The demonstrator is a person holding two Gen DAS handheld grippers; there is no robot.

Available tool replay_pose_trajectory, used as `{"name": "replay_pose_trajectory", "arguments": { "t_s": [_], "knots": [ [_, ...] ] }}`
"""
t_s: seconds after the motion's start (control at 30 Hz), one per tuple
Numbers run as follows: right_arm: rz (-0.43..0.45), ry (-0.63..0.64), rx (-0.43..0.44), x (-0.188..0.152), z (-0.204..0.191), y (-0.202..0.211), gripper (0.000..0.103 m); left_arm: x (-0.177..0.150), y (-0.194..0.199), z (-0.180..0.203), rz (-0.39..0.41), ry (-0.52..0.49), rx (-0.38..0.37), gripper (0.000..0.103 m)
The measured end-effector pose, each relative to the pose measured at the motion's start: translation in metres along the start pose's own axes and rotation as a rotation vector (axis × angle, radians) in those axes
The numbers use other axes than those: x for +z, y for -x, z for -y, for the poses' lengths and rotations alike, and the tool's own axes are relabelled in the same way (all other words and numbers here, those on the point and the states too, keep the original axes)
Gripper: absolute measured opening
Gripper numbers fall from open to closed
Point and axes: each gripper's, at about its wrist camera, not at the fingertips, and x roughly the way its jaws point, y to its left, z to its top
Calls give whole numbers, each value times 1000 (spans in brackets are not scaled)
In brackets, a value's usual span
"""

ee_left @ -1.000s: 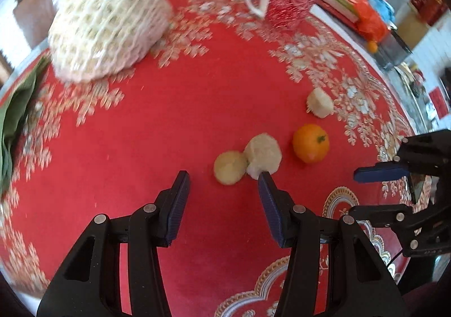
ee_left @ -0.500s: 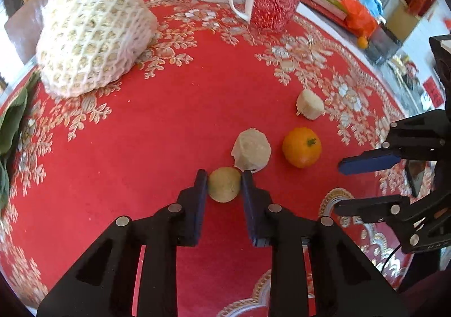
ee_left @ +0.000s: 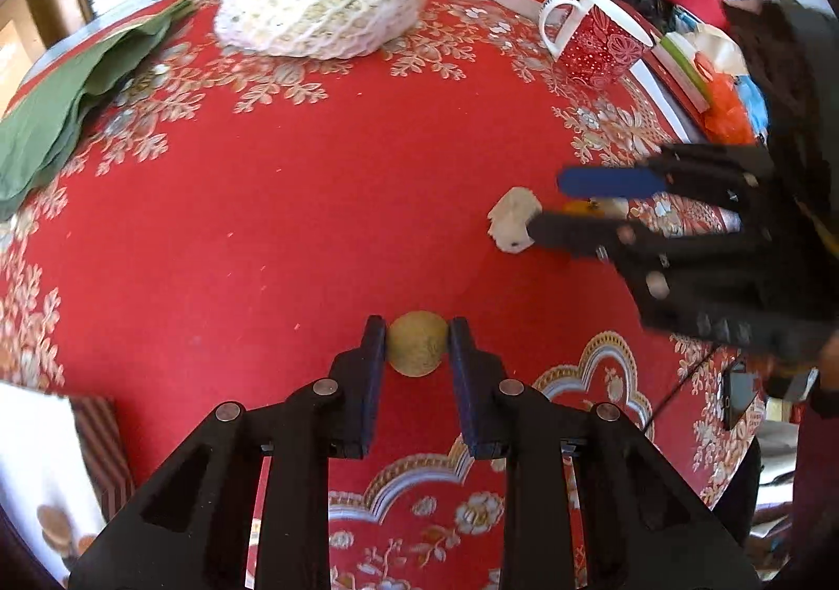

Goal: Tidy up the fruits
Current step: 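Grasp a small brown fruit with the left gripper while the right grasps a beige cake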

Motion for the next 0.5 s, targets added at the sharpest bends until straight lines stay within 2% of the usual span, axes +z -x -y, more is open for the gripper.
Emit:
{"name": "replay_pose_trajectory", "arguments": {
  "t_s": [0.17,0.4,0.47,0.5],
  "knots": [
    [-37,35,16,10,5,-9,38,-9,2,-3,-8,33,-20,23],
    [-140,108,59,10,0,-33,39,-9,-1,-5,-10,68,-23,23],
    [-106,110,61,10,-1,-32,29,-9,-1,-7,-11,85,-14,23],
    [-108,100,64,10,-1,-33,29,-9,-1,-9,-11,96,-5,23]
  ]
}}
